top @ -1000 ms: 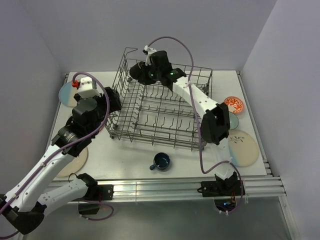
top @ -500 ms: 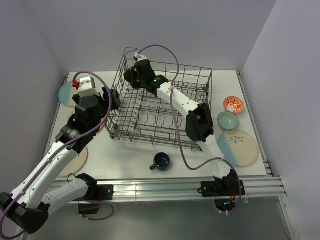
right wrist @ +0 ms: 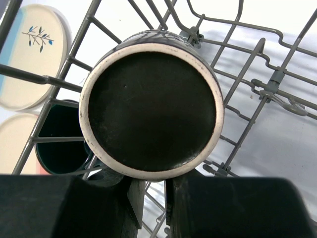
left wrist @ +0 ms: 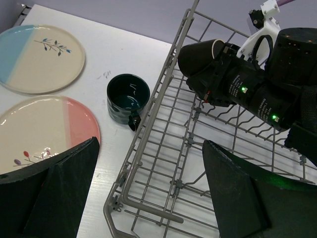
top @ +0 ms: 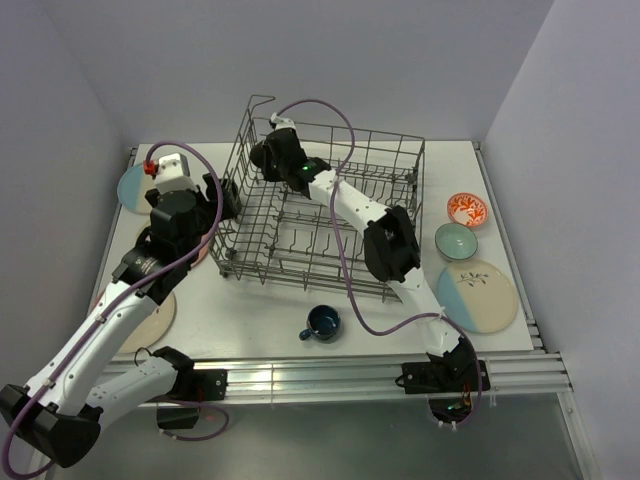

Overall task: Load the mixed dishes into the dish rack
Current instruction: Place the cup upside down on the dish rack

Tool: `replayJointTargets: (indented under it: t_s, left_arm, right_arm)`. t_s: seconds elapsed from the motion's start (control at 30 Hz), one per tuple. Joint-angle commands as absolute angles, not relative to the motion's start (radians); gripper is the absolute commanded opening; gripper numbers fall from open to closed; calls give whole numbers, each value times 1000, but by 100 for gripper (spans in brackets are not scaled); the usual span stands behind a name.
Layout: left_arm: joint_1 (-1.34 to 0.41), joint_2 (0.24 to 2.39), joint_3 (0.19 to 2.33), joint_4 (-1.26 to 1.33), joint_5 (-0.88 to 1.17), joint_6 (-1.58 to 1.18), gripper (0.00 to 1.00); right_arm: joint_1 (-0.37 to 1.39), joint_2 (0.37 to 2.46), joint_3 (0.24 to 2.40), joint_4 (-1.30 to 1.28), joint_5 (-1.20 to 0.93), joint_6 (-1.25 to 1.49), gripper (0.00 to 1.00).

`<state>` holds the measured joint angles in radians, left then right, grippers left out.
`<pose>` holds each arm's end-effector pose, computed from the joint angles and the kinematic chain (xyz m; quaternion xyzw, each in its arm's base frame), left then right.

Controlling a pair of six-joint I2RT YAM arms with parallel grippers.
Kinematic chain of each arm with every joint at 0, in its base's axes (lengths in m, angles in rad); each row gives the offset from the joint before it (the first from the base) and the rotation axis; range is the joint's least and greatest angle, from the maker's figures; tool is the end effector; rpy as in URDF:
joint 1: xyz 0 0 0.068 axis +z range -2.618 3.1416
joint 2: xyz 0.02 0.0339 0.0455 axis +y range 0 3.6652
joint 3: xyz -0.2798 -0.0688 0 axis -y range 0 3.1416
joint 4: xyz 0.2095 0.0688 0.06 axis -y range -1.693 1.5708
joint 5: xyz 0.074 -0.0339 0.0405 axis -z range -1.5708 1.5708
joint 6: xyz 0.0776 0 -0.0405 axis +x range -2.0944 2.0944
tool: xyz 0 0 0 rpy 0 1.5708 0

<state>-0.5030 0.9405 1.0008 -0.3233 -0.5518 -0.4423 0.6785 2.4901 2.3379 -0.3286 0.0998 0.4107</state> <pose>0.1912 -0.0588 0.3756 -0.1425 0.7684 -0.0739 0.6195 0.4663 0.3660 0.2408 -0.0884 0.8499 0.2318 0.4650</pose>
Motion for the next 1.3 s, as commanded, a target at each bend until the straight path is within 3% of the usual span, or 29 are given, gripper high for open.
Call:
replayJointTargets:
  t_s: [0.0,1.27]
  left_arm:
    - [-497,940,989,-284,-529,-465,92]
    - [-497,836,916,-325,-572,-558,91]
  right_arm:
    - [689,2490,2399,-218,137,417,0]
    - [715,2554,2367,-201,232,334,5]
